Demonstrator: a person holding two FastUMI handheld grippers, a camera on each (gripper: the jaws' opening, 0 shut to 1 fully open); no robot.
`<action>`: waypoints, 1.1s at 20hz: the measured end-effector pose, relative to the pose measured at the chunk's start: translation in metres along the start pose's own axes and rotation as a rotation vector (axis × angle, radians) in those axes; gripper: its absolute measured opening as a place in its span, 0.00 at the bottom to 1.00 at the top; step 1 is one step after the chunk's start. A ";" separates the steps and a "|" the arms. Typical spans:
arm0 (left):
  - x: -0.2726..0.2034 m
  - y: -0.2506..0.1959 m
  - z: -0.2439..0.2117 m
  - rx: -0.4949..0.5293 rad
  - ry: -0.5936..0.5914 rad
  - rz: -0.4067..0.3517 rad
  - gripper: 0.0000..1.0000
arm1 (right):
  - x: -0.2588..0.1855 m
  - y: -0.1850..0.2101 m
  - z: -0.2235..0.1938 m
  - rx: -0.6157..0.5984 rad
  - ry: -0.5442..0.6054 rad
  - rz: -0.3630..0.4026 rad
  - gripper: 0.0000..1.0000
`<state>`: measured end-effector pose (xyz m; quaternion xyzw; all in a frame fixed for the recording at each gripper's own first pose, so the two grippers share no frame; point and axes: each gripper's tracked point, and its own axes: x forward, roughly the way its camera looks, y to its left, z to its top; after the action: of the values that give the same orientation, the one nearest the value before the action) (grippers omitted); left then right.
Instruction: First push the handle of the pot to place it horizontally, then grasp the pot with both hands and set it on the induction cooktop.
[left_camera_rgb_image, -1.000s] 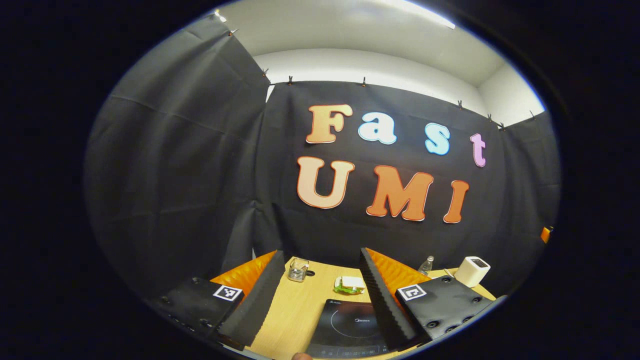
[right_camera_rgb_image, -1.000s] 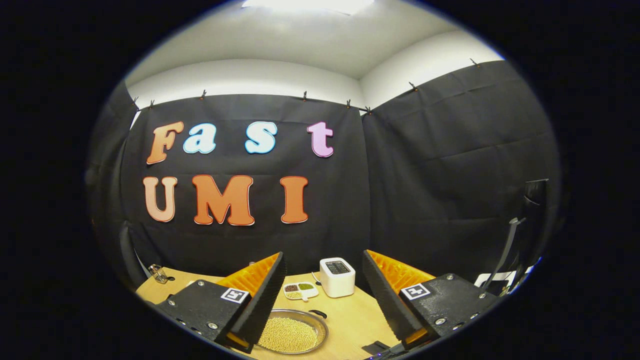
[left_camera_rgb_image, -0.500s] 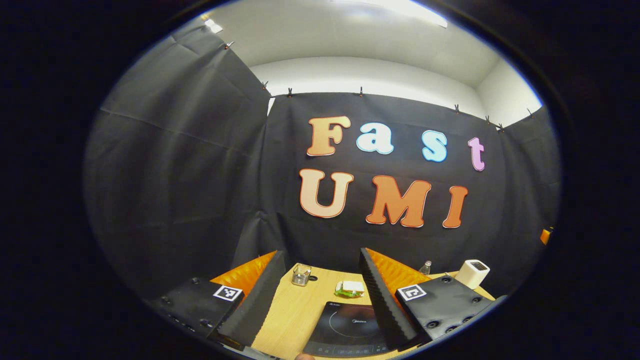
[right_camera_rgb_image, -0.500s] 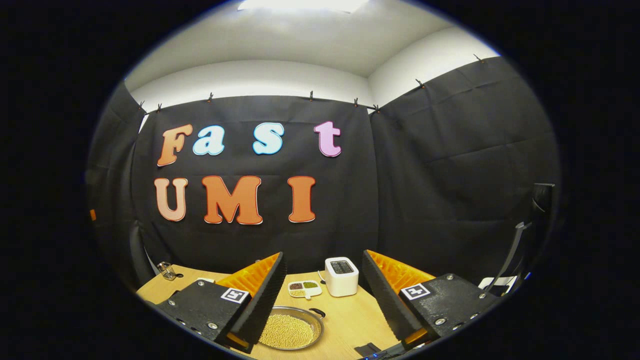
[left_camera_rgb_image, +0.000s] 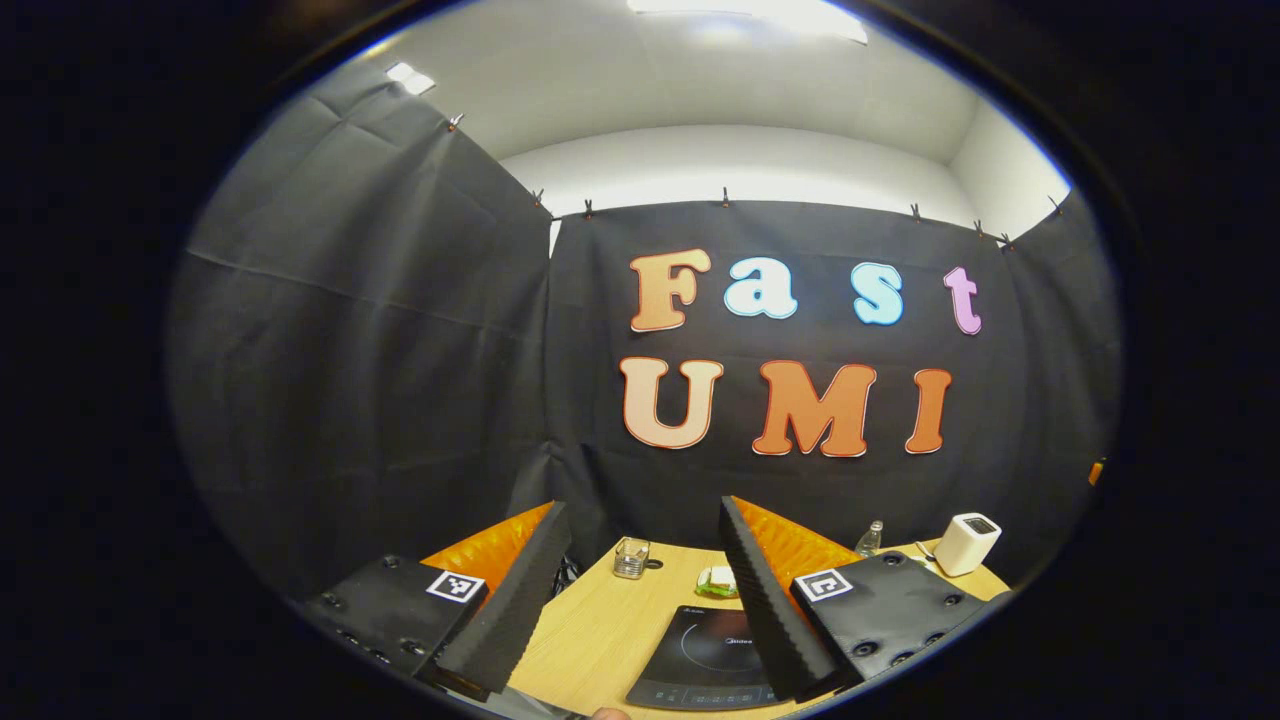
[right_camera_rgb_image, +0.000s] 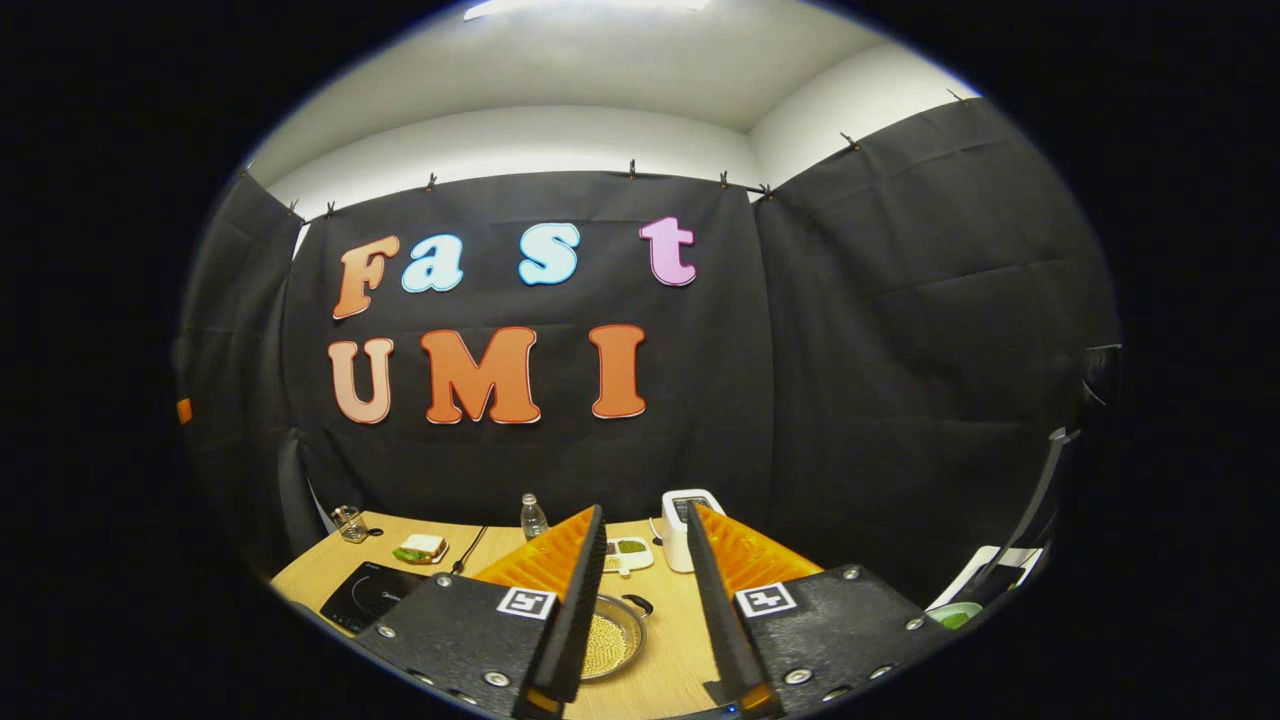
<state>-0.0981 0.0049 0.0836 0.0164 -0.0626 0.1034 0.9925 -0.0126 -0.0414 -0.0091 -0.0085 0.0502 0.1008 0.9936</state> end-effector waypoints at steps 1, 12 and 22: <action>-0.003 -0.003 -0.001 -0.002 0.003 -0.002 0.98 | 0.002 0.000 -0.004 -0.003 0.010 0.002 0.41; -0.002 0.023 0.004 0.037 -0.003 0.059 0.98 | 0.018 0.038 -0.064 -0.037 0.152 0.075 0.00; 0.044 0.072 0.002 0.041 -0.010 0.056 0.98 | 0.015 0.119 -0.112 -0.133 0.259 0.167 0.00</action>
<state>-0.0704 0.0842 0.0924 0.0353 -0.0659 0.1322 0.9884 -0.0330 0.0755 -0.1232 -0.0831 0.1714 0.1843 0.9642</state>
